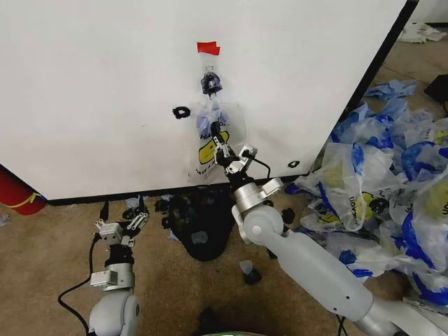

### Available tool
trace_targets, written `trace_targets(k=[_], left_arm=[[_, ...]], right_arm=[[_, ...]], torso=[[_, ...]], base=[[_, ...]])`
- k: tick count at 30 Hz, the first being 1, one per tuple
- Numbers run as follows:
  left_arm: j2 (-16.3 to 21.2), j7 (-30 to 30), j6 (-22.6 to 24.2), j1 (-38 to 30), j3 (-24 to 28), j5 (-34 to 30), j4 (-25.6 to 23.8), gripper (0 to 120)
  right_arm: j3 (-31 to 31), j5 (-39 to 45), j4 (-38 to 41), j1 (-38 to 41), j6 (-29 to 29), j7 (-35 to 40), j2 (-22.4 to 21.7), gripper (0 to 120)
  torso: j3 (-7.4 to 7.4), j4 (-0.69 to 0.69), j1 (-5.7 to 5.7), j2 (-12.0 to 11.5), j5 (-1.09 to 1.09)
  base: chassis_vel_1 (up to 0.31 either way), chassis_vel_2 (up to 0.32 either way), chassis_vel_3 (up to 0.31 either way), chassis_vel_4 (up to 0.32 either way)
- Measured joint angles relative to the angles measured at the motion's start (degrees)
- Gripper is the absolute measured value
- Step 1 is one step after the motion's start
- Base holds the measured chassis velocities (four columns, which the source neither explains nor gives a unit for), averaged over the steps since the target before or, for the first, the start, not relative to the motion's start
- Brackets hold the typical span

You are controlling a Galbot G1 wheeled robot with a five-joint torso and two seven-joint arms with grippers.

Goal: Pick up the garbage bag from the wall and place it over the trash bin.

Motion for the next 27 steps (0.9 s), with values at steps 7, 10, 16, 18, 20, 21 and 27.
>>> trace_targets(k=[7, 10, 16, 18, 20, 21, 27], left_arm=[[0.5, -0.1, 0.0, -0.4, 0.0, -0.3, 0.5, 100], [0.5, -0.1, 0.1, -0.6, 0.0, -0.4, 0.6, 100], [0.6, -0.1, 0.1, -0.9, 0.1, -0.5, 0.6, 100], [0.6, -0.1, 0.1, -0.9, 0.2, -0.5, 0.6, 100], [0.5, -0.1, 0.1, -0.8, 0.3, -0.5, 0.6, 100], [0.5, -0.1, 0.1, -0.8, 0.3, -0.5, 0.6, 100], [0.6, -0.1, 0.1, -0.9, 0.8, -0.5, 0.6, 100]], right_arm=[[-0.2, -0.6, 2.5, -1.5, 0.0, 0.2, -2.4, 0], [-0.5, -1.2, 3.6, -2.2, 0.0, 0.3, -3.2, 0], [-0.5, -2.5, 5.7, -4.3, 0.0, 0.7, -4.8, 0], [-0.3, -2.8, 6.8, -5.4, 0.0, 0.8, -5.8, 0], [-0.1, -3.0, 7.5, -6.2, 0.0, 0.8, -6.7, 0], [0.0, -3.1, 8.0, -6.6, 0.0, 0.8, -7.2, 0], [0.6, -4.2, 10.0, -9.0, 0.2, 1.0, -9.4, 0]], torso=[[0.0, 0.0, 0.0, 0.0, -0.01], [0.0, 0.0, 0.0, 0.0, 0.0], [0.0, 0.0, 0.0, 0.0, 0.0], [0.0, 0.0, 0.0, 0.0, 0.0], [0.0, 0.0, 0.0, 0.0, 0.0], [0.0, 0.0, 0.0, 0.0, 0.0], [0.0, 0.0, 0.0, 0.0, 0.0]], base=[[0.0, 0.0, 0.0, 0.0], [0.0, 0.0, 0.0, 0.0], [0.0, 0.0, 0.0, 0.0], [0.0, 0.0, 0.0, 0.0], [0.0, 0.0, 0.0, 0.0], [0.0, 0.0, 0.0, 0.0], [0.0, 0.0, 0.0, 0.0]])
